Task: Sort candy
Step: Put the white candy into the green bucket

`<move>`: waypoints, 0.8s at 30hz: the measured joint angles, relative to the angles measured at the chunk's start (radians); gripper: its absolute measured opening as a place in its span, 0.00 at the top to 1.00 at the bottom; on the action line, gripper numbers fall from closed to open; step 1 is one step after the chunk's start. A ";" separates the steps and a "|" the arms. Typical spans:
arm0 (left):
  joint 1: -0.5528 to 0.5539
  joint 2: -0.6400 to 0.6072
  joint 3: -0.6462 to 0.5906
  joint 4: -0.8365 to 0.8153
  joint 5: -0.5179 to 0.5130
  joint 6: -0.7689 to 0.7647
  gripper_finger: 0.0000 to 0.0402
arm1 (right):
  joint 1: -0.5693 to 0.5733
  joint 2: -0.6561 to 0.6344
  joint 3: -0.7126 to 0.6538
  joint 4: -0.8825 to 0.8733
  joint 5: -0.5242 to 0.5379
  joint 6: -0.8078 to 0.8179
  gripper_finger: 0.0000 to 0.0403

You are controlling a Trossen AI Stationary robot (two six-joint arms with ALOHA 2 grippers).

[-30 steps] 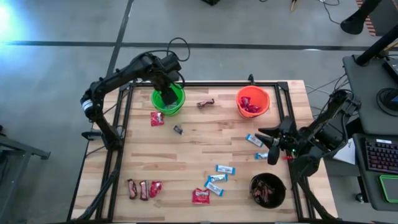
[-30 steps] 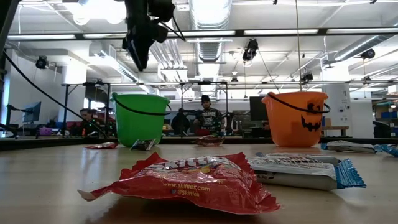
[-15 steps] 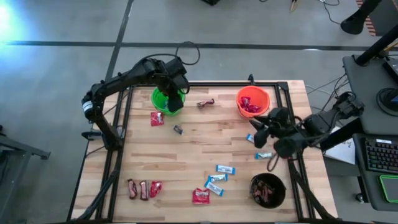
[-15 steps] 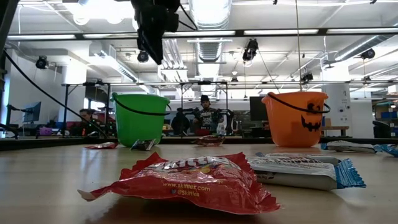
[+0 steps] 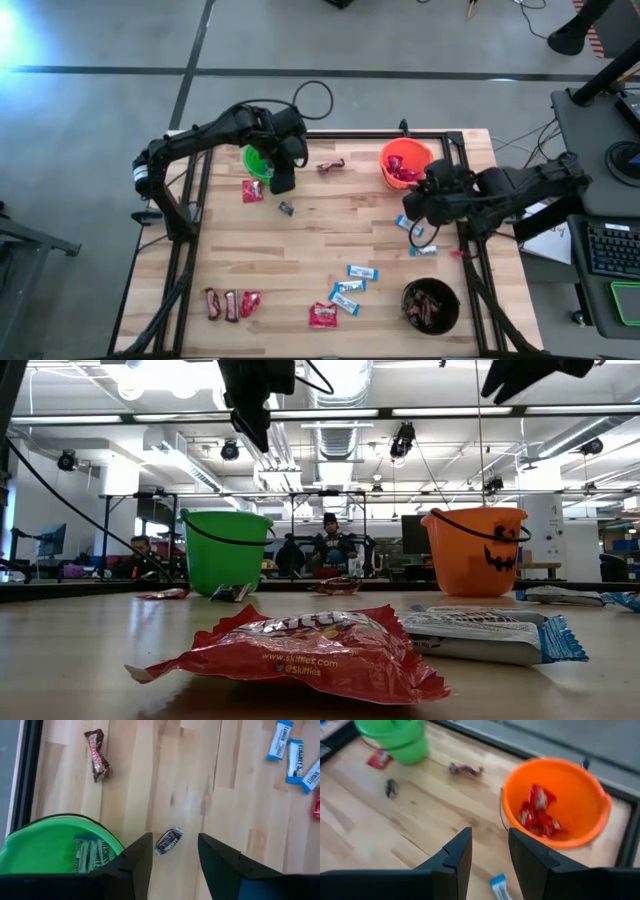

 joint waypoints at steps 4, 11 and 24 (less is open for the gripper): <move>-0.016 -0.002 0.000 0.000 0.000 0.009 0.65 | -0.042 0.000 -0.027 -0.029 -0.070 0.083 0.70; -0.027 -0.010 0.000 0.000 0.000 0.036 0.65 | -0.068 0.000 -0.139 -0.029 -0.198 0.234 0.70; -0.027 -0.011 0.000 0.000 -0.001 0.102 0.65 | -0.068 0.000 -0.272 0.002 -0.321 0.379 0.70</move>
